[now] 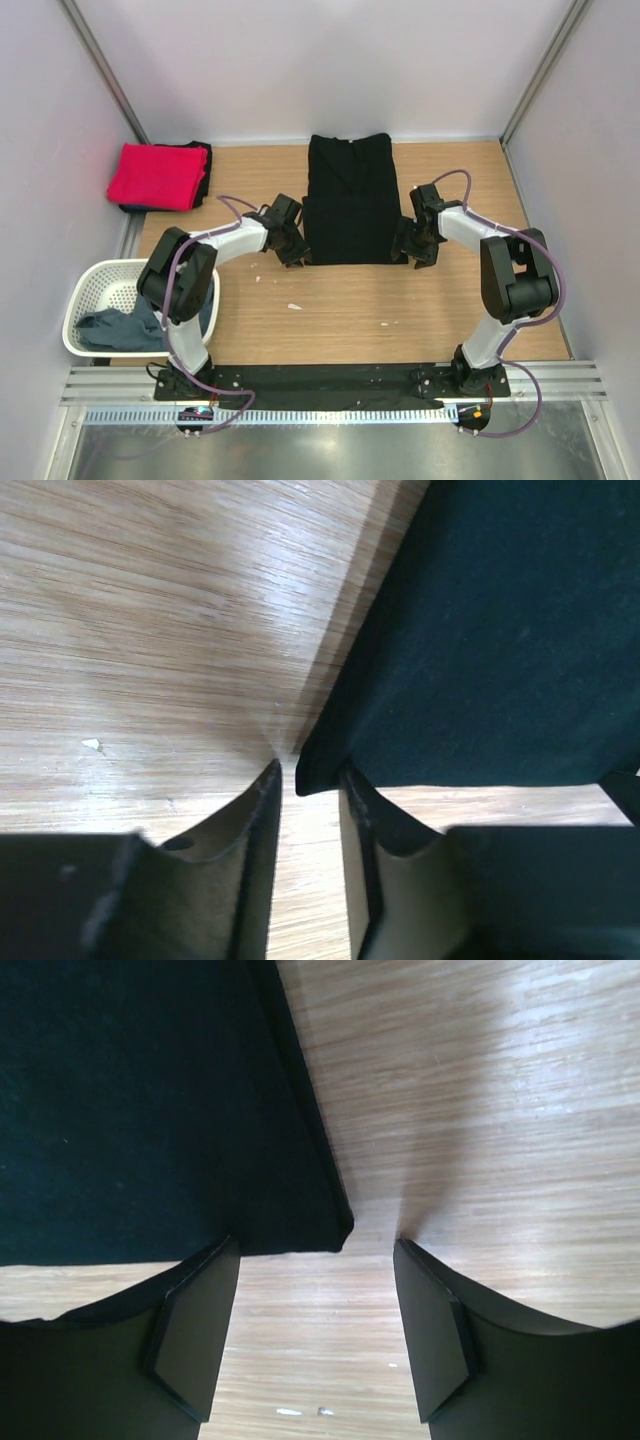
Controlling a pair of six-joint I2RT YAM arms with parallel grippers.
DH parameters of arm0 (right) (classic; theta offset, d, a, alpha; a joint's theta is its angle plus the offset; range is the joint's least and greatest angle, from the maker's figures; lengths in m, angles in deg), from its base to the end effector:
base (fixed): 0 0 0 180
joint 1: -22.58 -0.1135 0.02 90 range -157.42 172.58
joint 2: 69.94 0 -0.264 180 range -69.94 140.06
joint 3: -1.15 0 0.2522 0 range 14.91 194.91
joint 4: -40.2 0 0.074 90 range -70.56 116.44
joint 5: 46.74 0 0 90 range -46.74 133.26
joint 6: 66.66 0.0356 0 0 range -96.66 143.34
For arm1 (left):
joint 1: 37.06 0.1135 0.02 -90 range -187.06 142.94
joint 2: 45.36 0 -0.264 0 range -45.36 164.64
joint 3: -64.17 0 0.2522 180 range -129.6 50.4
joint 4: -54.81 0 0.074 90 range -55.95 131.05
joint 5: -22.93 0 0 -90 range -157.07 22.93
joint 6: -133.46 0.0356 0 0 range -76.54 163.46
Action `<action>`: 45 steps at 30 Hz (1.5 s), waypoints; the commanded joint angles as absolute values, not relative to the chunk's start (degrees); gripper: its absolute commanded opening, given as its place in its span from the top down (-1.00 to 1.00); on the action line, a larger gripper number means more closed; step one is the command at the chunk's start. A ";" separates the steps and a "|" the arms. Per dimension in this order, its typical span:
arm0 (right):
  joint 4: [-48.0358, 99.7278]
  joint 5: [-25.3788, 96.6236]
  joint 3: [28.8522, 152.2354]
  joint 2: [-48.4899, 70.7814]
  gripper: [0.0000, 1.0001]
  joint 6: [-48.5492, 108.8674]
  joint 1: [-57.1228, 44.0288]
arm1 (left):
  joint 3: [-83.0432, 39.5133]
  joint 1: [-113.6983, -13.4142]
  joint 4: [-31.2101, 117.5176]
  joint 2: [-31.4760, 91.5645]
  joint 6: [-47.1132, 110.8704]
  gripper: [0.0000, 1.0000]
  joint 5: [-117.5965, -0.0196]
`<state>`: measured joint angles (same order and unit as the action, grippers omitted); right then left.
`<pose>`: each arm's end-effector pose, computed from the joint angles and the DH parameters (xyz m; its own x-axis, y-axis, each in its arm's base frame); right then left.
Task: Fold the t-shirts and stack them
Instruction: Fold the tshirt
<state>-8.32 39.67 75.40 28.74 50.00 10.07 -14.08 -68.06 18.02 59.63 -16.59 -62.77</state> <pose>0.3135 0.0718 0.1655 -0.9392 0.2503 -0.2352 0.2096 0.9601 0.1851 0.3092 -0.1889 0.1570 -0.8529 -0.4955 -0.1644 -0.3941 0.8176 -0.4197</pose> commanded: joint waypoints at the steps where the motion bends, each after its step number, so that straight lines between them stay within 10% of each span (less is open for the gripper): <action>1: -6.26 39.22 75.64 29.64 -0.36 49.18 10.10 | -15.51 -68.00 18.46 60.54 -16.48 0.42 -64.08; 10: -5.64 41.33 75.82 31.93 0.29 48.66 10.19 | -17.18 -68.00 15.57 62.48 -13.68 0.93 -65.75; 14: -7.39 41.50 75.56 31.58 0.96 48.40 10.19 | -19.02 -67.99 11.45 62.74 -10.78 1.00 -66.37; 45: -49.66 29.91 63.95 -10.25 0.98 59.29 4.47 | -16.12 -85.57 -29.43 31.55 -17.62 1.00 -63.81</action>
<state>-42.48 29.59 63.01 -7.57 56.69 4.67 -13.04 -85.52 -20.05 33.81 -15.35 -60.41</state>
